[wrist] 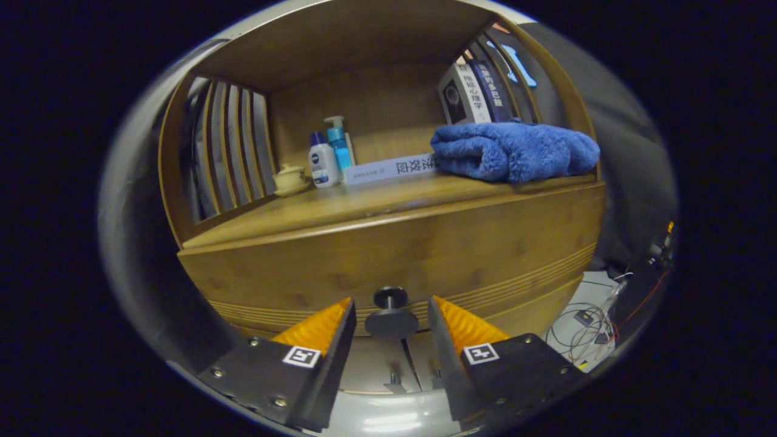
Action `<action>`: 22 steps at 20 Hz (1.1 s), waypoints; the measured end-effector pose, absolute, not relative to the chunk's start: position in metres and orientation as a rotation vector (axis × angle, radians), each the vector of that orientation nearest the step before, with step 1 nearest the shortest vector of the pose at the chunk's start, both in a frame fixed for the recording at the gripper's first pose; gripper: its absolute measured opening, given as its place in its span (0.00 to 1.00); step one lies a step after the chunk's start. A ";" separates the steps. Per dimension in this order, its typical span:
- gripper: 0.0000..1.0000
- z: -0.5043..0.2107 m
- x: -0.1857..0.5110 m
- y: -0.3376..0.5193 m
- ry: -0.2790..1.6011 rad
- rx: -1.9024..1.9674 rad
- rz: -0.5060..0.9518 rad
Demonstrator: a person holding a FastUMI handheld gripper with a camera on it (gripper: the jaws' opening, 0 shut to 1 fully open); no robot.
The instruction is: Pull open the drawer, take out the items inside it, and place them on the countertop above the cabinet.
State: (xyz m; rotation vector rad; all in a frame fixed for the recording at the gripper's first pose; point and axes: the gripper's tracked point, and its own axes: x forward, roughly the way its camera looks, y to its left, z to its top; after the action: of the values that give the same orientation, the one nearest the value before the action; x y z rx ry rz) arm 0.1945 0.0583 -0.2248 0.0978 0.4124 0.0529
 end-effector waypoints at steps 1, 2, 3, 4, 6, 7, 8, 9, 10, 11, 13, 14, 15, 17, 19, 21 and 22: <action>0.70 -0.229 0.202 0.059 0.418 0.093 0.059; 0.62 -0.227 0.203 0.061 0.421 0.078 0.062; 0.54 -0.228 0.205 0.061 0.421 0.060 0.065; 0.45 -0.228 0.203 0.060 0.426 0.040 0.065; 0.42 -0.227 0.202 0.060 0.434 0.027 0.057; 0.41 -0.228 0.201 0.061 0.441 0.018 0.053; 0.35 -0.228 0.202 0.060 0.450 0.019 0.048; 0.35 -0.228 0.201 0.060 0.460 0.027 0.041; 0.35 -0.228 0.199 0.060 0.468 0.030 0.036; 0.35 -0.228 0.196 0.059 0.477 0.023 0.029; 0.35 -0.227 0.182 0.055 0.486 0.010 0.013; 0.35 -0.225 0.171 0.053 0.489 0.015 -0.002; 0.35 -0.224 0.162 0.051 0.491 0.023 -0.019; 0.35 -0.221 0.142 0.049 0.494 0.025 -0.045; 0.35 -0.218 0.118 0.046 0.494 0.021 -0.055; 0.35 -0.217 0.098 0.044 0.495 0.010 -0.062; 0.35 -0.215 0.089 0.042 0.493 0.010 -0.068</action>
State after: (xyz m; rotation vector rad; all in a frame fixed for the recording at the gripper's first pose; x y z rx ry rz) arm 0.0892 0.0417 -0.2151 0.0104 0.4927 -0.0681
